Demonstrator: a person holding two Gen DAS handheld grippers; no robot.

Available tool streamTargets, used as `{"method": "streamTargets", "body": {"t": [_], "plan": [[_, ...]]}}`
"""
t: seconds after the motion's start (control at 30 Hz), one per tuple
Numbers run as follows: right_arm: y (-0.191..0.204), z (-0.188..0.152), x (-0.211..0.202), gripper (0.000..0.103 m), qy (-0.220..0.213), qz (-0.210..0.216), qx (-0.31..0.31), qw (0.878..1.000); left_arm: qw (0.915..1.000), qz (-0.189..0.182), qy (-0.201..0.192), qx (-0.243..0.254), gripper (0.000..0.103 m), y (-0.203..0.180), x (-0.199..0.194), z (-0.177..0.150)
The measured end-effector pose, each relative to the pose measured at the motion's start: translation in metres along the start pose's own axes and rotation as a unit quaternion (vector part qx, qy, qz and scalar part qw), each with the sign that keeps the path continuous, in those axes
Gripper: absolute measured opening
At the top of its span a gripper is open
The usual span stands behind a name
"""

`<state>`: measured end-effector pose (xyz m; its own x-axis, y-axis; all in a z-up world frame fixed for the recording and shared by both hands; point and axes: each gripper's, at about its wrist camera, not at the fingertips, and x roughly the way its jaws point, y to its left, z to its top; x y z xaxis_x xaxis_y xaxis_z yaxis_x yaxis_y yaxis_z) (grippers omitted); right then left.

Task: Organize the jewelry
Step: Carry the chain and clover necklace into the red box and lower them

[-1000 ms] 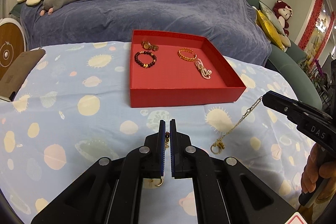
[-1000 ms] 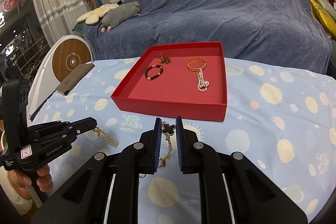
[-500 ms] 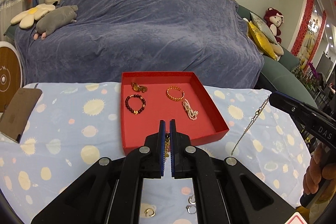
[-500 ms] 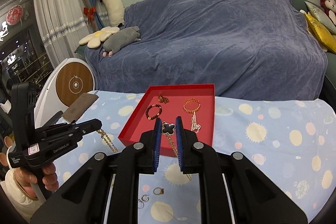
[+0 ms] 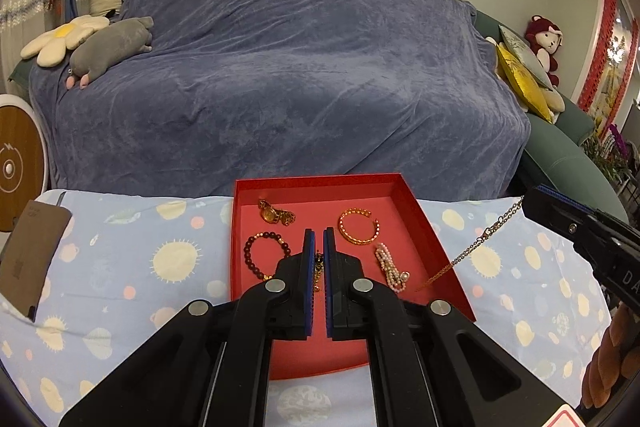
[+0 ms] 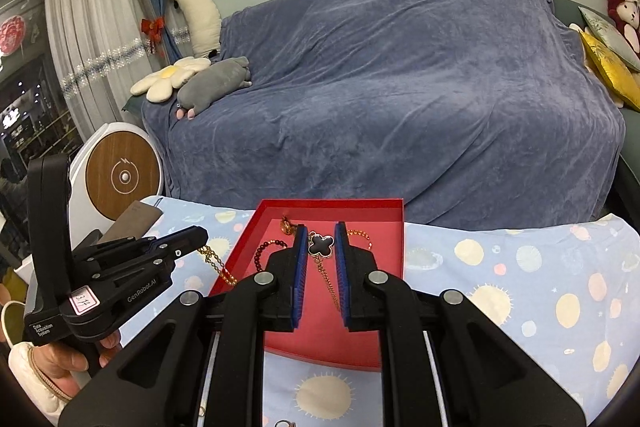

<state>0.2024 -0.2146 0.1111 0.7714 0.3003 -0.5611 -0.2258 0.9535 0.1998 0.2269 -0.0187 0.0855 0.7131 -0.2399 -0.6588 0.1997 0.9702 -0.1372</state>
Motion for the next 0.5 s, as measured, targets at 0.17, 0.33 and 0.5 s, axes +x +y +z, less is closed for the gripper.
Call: {"method": "streamTargets", "body": {"t": [0.17, 0.33, 0.5], "plan": [[-0.013, -0.013, 0.033, 0.013, 0.032, -0.009, 0.013, 0.999, 0.9996, 0.012, 0.023, -0.009, 0.002, 0.009, 0.034, -0.003], [-0.017, -0.028, 0.052, 0.015, 0.054, -0.014, 0.009, 0.998, 0.9985, 0.025, 0.038, -0.031, 0.002, 0.020, 0.053, -0.009], [-0.022, -0.033, 0.044, 0.026, 0.047, -0.014, 0.021, 0.999, 0.9978, 0.044, 0.032, -0.038, 0.031, 0.026, 0.051, -0.016]]}}
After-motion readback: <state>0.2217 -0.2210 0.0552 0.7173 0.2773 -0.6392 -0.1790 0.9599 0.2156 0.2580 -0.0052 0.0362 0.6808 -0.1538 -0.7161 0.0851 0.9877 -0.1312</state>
